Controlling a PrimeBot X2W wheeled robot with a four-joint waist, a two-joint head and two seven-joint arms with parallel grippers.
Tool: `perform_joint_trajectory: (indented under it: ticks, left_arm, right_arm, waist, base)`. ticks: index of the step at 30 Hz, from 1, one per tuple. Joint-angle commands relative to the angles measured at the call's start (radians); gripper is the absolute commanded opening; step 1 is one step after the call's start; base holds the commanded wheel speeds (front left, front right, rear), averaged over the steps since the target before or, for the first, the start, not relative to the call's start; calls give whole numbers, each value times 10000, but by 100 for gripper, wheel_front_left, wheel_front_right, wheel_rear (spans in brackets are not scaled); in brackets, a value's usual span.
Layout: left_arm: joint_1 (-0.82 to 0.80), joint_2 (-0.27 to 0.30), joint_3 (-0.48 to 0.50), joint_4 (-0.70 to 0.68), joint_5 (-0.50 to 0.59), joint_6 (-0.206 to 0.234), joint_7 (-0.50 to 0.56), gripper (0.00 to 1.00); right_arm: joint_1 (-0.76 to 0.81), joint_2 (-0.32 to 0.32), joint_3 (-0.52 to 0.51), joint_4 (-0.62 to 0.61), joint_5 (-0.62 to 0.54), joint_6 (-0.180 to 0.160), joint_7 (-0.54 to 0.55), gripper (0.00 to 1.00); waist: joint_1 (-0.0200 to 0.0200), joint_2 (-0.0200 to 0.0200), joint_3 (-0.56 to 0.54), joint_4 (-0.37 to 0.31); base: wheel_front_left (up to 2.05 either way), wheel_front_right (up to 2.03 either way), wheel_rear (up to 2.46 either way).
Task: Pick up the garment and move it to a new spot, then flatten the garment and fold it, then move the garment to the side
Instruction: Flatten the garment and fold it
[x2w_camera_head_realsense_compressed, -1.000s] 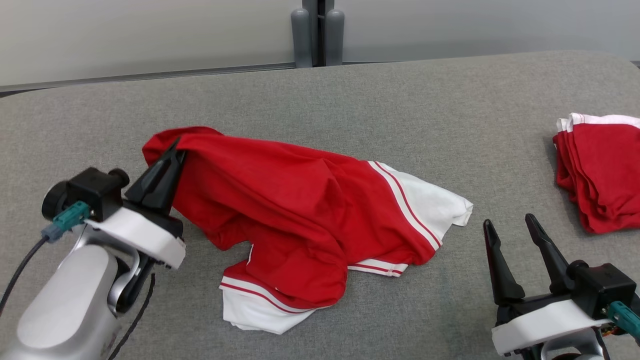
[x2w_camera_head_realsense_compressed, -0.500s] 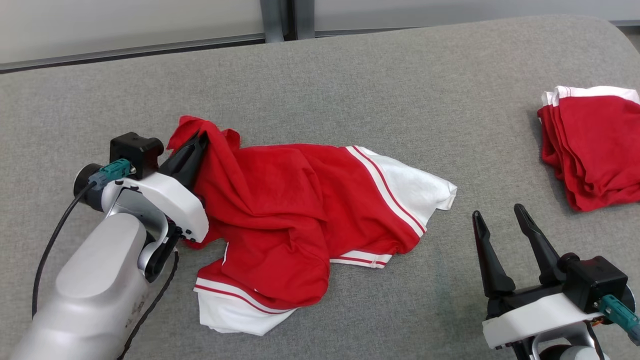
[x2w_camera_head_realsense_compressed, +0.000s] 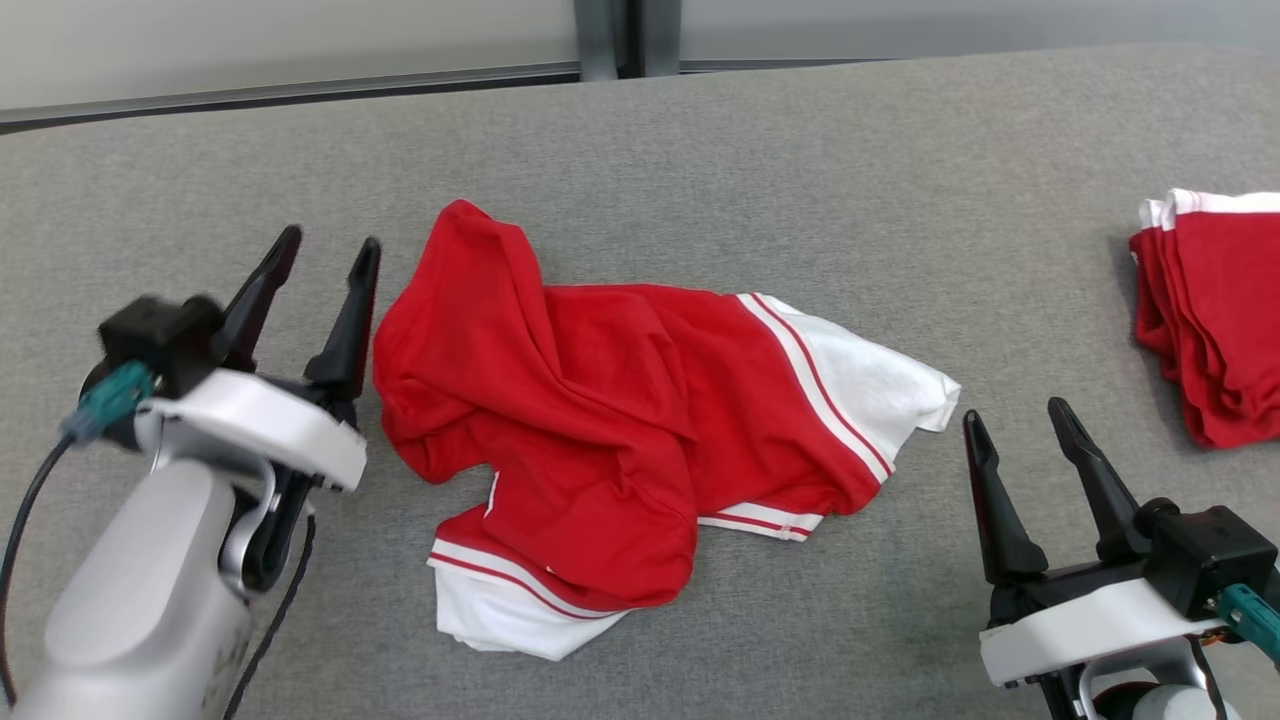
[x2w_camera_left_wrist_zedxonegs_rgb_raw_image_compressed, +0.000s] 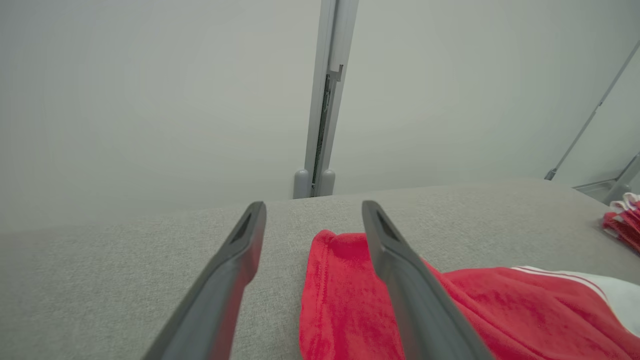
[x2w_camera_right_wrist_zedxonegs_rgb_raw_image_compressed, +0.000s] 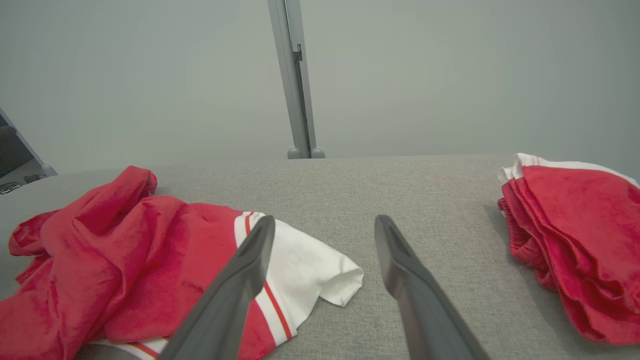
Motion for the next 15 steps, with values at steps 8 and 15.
perform_joint_trajectory:
  ticks: [8,15]
  left_arm:
    - [2810,-212,2566,-2436,1085,484,-40,100]
    - [4686,-701,3820,-3722,1903,430,-42,100]
  right_arm:
    - [-89,-24,-61,94,-85,-3,-5,100]
    - [147,-22,-69,200,-91,-3,133,100]
  waist:
    - [0,-1,-339,376]
    - [0,-1,-952,495]
  base:
    - [0,0,0]
    - [0,0,0]
